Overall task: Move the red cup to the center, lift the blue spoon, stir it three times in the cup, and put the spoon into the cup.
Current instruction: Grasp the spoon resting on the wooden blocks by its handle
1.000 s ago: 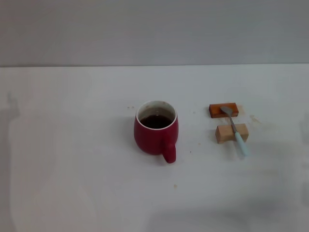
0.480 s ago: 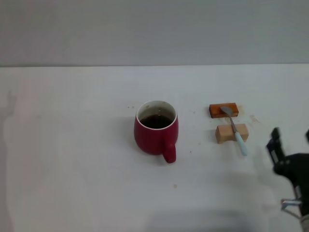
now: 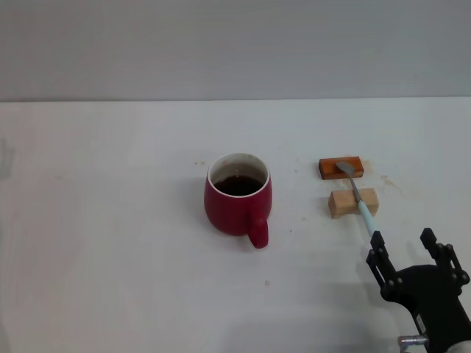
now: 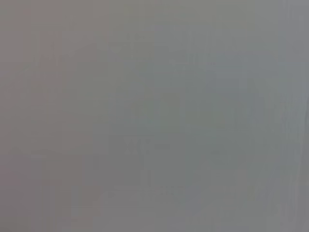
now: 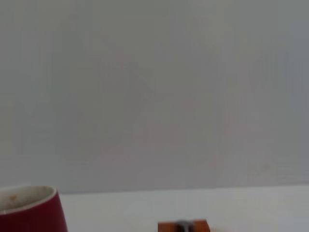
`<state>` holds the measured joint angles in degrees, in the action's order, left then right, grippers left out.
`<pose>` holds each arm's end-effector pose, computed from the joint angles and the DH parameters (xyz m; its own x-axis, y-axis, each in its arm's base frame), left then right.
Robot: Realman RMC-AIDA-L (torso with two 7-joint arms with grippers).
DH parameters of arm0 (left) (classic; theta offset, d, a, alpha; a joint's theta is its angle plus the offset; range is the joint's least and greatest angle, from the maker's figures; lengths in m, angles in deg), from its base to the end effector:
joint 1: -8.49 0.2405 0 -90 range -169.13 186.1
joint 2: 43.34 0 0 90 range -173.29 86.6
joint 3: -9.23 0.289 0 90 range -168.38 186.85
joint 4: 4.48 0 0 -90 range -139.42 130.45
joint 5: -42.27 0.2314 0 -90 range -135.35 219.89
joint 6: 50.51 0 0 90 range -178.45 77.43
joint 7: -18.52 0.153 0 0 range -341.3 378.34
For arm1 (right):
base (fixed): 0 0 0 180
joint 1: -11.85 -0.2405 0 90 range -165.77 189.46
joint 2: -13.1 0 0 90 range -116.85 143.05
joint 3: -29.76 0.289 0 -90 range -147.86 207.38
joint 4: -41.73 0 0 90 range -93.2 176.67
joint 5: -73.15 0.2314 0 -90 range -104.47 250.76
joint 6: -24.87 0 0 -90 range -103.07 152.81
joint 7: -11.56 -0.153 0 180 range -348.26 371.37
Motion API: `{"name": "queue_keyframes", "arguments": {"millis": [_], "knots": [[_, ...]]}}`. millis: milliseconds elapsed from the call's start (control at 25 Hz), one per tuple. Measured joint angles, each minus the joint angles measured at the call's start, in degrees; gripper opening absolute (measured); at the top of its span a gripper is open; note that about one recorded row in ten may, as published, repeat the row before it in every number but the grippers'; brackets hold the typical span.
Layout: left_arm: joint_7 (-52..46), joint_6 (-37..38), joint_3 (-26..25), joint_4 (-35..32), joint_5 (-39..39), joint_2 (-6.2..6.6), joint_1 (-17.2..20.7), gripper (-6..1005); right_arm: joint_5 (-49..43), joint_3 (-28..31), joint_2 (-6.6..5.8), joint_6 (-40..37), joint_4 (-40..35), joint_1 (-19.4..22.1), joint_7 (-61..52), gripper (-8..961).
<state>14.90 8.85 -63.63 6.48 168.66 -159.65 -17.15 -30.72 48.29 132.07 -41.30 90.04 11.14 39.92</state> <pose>-0.4220 0.3808 0.0393 0.6503 -0.0780 0.7557 0.7370 0.3061 -0.6026 0.3091 0.2094 -0.1442 0.6823 -0.1353 -0.7184 -0.7310 -0.1118 -0.6732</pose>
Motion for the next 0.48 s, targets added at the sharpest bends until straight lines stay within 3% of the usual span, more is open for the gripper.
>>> {"name": "queue_keyframes", "arguments": {"millis": [480], "knots": [[0.0, 1.5, 0.0, -0.5, 0.0, 0.03, 0.1, 864, 2.9, -0.1, 0.33, 5.3, -3.5, -4.4, -0.2, 743]]}}
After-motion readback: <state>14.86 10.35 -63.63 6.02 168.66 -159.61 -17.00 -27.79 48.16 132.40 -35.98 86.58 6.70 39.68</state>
